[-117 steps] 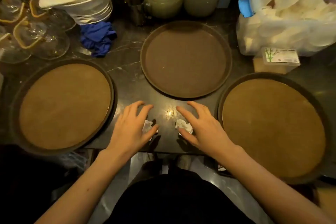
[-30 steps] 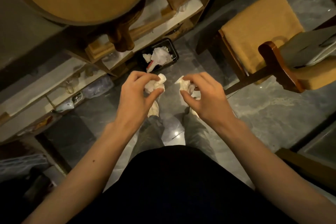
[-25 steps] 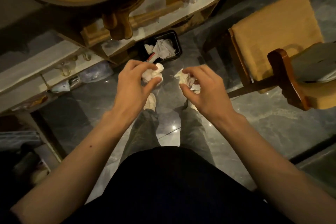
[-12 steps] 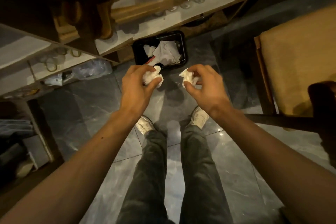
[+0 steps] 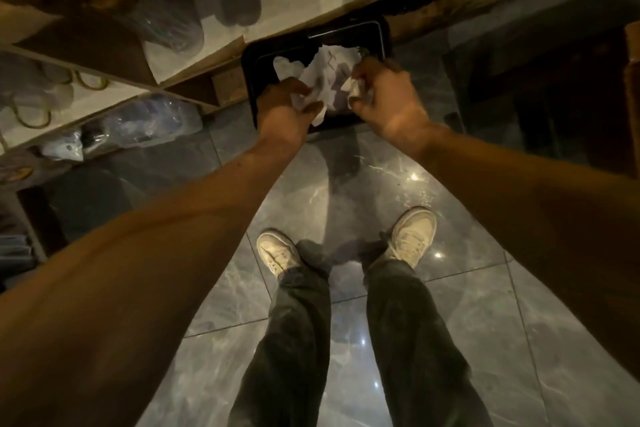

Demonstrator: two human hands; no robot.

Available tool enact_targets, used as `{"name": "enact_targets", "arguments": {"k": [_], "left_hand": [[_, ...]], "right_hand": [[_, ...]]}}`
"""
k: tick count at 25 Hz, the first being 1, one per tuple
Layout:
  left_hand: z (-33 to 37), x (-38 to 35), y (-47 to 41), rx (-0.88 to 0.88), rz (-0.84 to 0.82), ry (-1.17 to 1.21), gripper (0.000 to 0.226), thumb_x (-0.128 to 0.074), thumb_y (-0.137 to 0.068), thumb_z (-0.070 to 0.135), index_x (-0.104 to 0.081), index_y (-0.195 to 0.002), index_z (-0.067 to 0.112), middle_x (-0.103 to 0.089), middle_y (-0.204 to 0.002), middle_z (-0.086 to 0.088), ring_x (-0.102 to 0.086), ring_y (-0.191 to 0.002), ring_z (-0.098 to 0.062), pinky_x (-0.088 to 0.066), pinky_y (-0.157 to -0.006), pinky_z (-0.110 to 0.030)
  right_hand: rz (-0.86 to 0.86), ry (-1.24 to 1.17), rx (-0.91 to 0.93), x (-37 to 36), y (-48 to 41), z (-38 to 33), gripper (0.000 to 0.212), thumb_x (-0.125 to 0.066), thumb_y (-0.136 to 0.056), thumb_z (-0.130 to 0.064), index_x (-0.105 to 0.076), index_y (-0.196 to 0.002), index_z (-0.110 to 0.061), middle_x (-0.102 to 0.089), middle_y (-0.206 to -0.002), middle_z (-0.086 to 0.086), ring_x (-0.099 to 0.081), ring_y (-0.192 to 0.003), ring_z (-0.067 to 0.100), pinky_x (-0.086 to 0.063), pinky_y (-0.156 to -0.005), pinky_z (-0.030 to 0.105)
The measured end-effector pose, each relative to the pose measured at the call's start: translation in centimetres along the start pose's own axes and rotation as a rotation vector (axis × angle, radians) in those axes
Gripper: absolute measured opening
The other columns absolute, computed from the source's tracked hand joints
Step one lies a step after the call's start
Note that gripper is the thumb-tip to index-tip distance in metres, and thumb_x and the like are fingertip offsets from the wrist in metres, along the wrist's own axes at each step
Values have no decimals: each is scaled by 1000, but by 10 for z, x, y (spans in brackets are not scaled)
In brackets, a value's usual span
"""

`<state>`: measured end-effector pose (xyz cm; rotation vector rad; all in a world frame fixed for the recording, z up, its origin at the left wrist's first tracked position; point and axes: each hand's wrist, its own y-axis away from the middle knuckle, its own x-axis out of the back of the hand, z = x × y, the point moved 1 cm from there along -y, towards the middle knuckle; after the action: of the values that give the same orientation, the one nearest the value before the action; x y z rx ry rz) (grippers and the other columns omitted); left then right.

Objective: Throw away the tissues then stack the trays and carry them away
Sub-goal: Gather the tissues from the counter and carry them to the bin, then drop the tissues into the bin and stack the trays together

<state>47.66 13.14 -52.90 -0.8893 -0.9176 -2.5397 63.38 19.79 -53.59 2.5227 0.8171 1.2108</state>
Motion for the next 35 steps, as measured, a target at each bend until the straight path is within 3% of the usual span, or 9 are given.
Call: {"name": "enact_targets", "arguments": {"k": [5, 8, 11, 15, 17, 20, 27, 31, 35], "left_hand": [[-13, -13, -36, 27, 33, -151, 36, -70, -87, 27, -65, -116, 6, -65, -124, -13, -59, -115, -25, -39, -85, -18], [-19, -18, -41, 11, 32, -182, 40, -71, -86, 28, -63, -119, 6, -62, -128, -15, -56, -120, -27, -41, -95, -25], [-19, -24, -42, -25, 9, -179, 51, -74, -82, 30, -58, -126, 9, -56, -134, -16, -53, -124, -30, -43, -100, -32], [-17, -20, -26, -25, 5, -133, 61, -76, -80, 29, -52, -133, 12, -49, -138, -14, -51, -119, -21, -35, -92, -18], [-19, -8, -10, -34, 23, -33, 62, -78, -78, 23, -52, -132, 8, -47, -136, -17, -49, -116, -18, -39, -91, -14], [-18, 10, 23, -120, -11, -45, 56, -73, -81, 27, -53, -130, 10, -54, -130, -18, -56, -116, -29, -49, -96, -34], [42, 84, 135, -302, 18, -190, 40, -51, -95, 36, -54, -128, 14, -56, -122, -15, -59, -106, -31, -50, -85, -41], [82, 147, 215, -358, 17, -175, 40, -48, -98, 36, -51, -133, 16, -53, -130, -9, -55, -116, -27, -48, -92, -42], [102, 218, 292, -489, 103, -246, 41, -50, -97, 36, -53, -132, 15, -54, -129, -8, -53, -118, -27, -51, -87, -44]], "right_hand": [[20, -7, 53, -19, -30, 18, 33, -67, -86, -18, -62, -118, -13, -57, -127, 14, -59, -110, 28, -49, -93, 33], [9, -132, 17, -23, -37, 21, 33, -71, -80, -23, -64, -111, -16, -63, -120, 13, -64, -107, 27, -54, -93, 39], [-12, -103, 25, -21, -30, 19, 41, -71, -82, -28, -63, -119, -14, -64, -122, 12, -64, -108, 26, -53, -94, 34], [-31, -76, -2, -15, -17, 16, 46, -72, -83, -26, -60, -126, -15, -63, -123, 12, -63, -109, 25, -51, -90, 27], [-41, -70, -50, -10, -6, 15, 48, -71, -83, -23, -58, -129, -17, -61, -125, 11, -62, -109, 26, -53, -93, 32], [-24, -35, -28, 8, 26, 2, 42, -63, -90, -21, -55, -131, -17, -59, -124, 12, -61, -108, 29, -53, -93, 41], [-11, 167, 174, 77, 129, -87, 38, -47, -100, -25, -49, -135, -11, -52, -127, 18, -54, -112, 34, -48, -88, 42], [31, 297, 280, 124, 198, -150, 40, -46, -100, -25, -48, -137, -9, -53, -130, 20, -52, -114, 40, -47, -89, 51], [100, 308, 374, 159, 264, -221, 42, -48, -98, -27, -50, -135, -8, -54, -128, 19, -54, -112, 40, -48, -88, 53]]}}
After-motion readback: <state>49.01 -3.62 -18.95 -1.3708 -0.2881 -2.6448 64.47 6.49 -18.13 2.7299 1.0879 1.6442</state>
